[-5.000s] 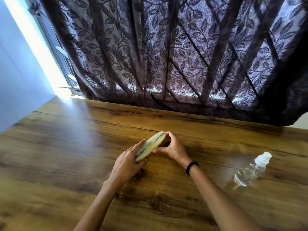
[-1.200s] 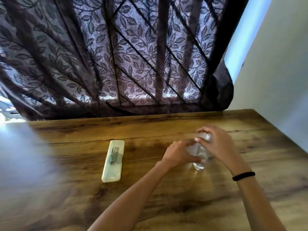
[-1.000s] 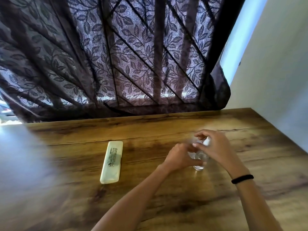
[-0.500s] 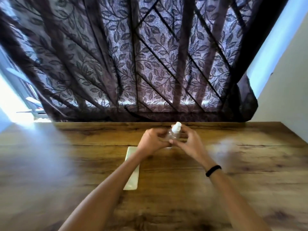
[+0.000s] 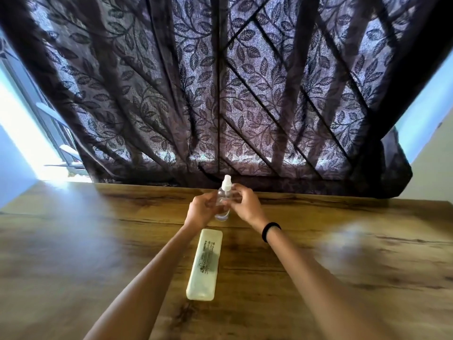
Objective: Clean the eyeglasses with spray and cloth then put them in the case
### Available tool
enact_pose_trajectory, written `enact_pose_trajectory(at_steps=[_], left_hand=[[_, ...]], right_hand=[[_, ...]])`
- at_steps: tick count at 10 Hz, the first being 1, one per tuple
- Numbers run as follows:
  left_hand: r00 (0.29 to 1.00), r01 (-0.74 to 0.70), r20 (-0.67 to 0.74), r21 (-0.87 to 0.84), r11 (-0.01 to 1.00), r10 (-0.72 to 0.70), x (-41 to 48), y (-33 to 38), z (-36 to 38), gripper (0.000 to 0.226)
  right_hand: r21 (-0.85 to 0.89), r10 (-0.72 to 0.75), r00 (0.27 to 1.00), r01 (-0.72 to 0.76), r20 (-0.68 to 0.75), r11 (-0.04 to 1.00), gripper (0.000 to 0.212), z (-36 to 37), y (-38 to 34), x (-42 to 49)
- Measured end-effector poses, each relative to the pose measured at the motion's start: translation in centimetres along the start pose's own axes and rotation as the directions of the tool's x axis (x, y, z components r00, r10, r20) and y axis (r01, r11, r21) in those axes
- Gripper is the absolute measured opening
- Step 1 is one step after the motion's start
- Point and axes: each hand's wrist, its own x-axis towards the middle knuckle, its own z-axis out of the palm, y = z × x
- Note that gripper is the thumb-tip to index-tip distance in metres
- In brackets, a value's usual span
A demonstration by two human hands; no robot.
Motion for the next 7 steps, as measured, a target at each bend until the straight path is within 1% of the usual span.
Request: enact_pose_trajectory(at_steps=[1, 4, 5, 6, 7], left_hand=[[1.0, -0.023, 0.012, 0.048, 0.999, 0.023, 0.0, -0.8, -0.1, 0.03], [0.999, -0.035, 0.028, 0.087, 0.996, 0.033, -0.6, -0.7, -0.2, 0.031], [0.994, -0.1, 0.058, 0.141, 0.985, 0.093, -1.2, -0.1, -0.4, 0.05], [0.982, -0.183, 0.072, 0.119, 0.976, 0.176, -2.1, 0.8, -0.9, 0.073], [0.961, -0.262, -0.04, 0.168, 0.95, 0.272, -2.7, 1.9, -1.5, 0.082]], right_hand=[[-0.008, 0.005, 1.0, -0.005, 0.002, 1.0, 0.036, 0.6, 0.5, 0.0], [-0.03, 0.009, 0.999, -0.008, 0.036, 1.0, 0.042, 0.9, 0.8, -0.2], [-0.051, 0.025, 0.999, -0.023, 0.039, 0.998, 0.037, 0.6, 1.0, -0.5], [-0.052, 0.03, 0.999, -0.029, 0.021, 0.998, 0.032, -0.1, 1.1, -0.8], [-0.067, 0.033, 0.999, -0.034, -0.005, 0.997, 0.028, -1.1, 0.8, -1.2]])
